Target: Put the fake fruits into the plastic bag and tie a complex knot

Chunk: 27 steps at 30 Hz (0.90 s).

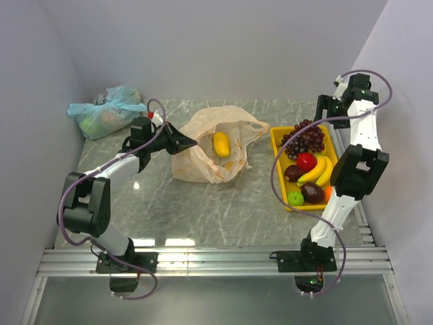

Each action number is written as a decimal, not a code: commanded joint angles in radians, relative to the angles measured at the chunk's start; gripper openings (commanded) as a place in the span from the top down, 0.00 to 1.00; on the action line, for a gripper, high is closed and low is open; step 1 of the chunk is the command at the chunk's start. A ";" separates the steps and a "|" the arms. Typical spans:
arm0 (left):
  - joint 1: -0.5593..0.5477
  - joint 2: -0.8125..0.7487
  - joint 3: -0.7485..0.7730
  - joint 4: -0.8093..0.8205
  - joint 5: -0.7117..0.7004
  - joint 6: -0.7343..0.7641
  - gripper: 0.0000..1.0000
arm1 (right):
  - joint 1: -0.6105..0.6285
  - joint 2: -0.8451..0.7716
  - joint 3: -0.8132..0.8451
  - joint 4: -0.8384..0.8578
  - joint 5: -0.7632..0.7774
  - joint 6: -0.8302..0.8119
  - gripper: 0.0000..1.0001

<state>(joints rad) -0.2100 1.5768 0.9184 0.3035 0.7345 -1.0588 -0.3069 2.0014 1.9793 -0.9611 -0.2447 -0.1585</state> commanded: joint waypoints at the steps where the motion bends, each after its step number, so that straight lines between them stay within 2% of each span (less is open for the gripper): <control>1: 0.001 -0.012 0.036 -0.010 -0.004 0.037 1.00 | 0.006 0.069 0.082 0.001 0.012 -0.021 0.07; 6: 0.003 -0.009 0.048 -0.029 -0.007 0.057 1.00 | 0.015 0.149 0.110 -0.008 -0.031 -0.015 0.10; 15: 0.008 -0.003 0.050 -0.049 -0.012 0.072 1.00 | 0.019 0.191 0.001 0.021 -0.042 -0.024 0.15; 21: 0.009 0.006 0.053 -0.052 -0.009 0.069 1.00 | 0.019 0.231 0.030 -0.005 -0.099 -0.021 0.23; 24: 0.011 0.009 0.056 -0.052 -0.007 0.068 1.00 | 0.014 0.231 0.032 -0.024 -0.116 -0.030 0.43; 25: 0.011 0.011 0.056 -0.050 -0.004 0.066 1.00 | 0.011 0.226 0.032 -0.027 -0.120 -0.030 0.56; 27: 0.011 0.011 0.056 -0.049 -0.004 0.062 1.00 | -0.006 0.205 0.036 -0.039 -0.145 -0.027 0.66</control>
<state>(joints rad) -0.2050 1.5852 0.9325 0.2413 0.7288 -1.0077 -0.2943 2.2166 1.9915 -0.9604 -0.3584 -0.1802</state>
